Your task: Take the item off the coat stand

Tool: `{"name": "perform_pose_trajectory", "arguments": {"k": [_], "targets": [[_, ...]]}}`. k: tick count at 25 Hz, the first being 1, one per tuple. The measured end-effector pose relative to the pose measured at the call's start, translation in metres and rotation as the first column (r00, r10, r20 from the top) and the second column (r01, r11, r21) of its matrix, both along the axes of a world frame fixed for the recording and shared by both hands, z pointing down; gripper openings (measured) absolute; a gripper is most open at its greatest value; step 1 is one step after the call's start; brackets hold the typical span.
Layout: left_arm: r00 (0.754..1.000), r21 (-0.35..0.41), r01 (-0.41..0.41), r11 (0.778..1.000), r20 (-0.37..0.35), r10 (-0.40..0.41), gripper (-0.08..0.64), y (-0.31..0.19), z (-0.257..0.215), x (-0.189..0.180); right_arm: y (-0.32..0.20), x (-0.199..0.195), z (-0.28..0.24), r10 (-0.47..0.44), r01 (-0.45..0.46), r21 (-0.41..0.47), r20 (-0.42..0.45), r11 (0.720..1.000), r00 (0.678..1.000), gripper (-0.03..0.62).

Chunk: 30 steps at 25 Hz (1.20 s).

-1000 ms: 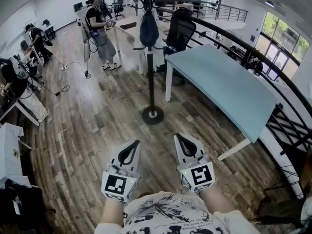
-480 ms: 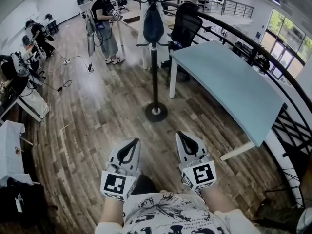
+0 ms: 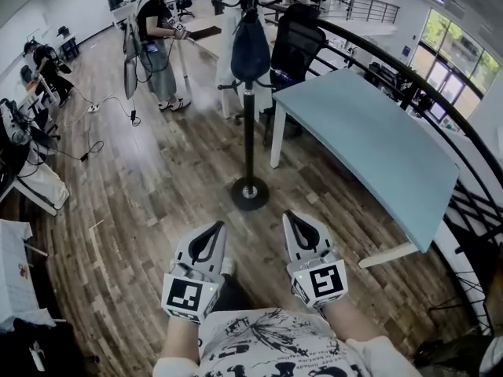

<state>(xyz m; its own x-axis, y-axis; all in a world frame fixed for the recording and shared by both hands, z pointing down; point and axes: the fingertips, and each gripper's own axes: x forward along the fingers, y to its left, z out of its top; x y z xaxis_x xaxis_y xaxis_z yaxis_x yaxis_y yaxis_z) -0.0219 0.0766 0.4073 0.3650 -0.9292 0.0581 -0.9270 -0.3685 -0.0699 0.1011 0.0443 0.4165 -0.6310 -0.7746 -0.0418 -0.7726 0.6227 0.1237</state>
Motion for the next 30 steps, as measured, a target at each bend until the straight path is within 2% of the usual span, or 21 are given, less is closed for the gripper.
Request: {"name": "perform_pose_trajectory", "arguments": {"k": [5, 11, 14, 18, 22, 30], "targets": [[0.999, 0.014, -0.045, 0.999, -0.017, 0.045, 0.005, -0.086, -0.012, -0.054, -0.08, -0.052, -0.014, 0.039, -0.039, 0.01, -0.011, 0.999, 0.999, -0.006], [0.996, 0.036, -0.089, 0.995, 0.001, 0.089, 0.005, -0.191, -0.025, -0.121, -0.177, -0.108, -0.023, 0.111, -0.111, 0.021, -0.012, 0.994, 0.994, -0.006], [0.992, 0.021, -0.129, 0.991, 0.008, 0.128, 0.005, -0.228, -0.022, -0.144, -0.217, -0.128, -0.028, 0.15, -0.15, 0.029, -0.008, 0.988, 0.989, -0.006], [0.986, 0.022, -0.168, 0.986, 0.012, 0.168, 0.005, -0.269, -0.027, -0.16, -0.257, -0.137, -0.038, 0.208, -0.208, 0.041, 0.005, 0.977, 0.978, -0.006], [0.986, 0.044, -0.166, 0.985, 0.006, 0.166, 0.005, -0.298, -0.039, -0.17, -0.283, -0.143, -0.045, 0.216, -0.216, 0.046, 0.004, 0.975, 0.976, -0.006], [0.986, 0.088, -0.168, 0.982, 0.018, 0.167, 0.005, -0.335, -0.055, -0.15, -0.33, -0.128, -0.069, 0.212, -0.211, 0.097, 0.001, 0.973, 0.977, -0.005]]}}
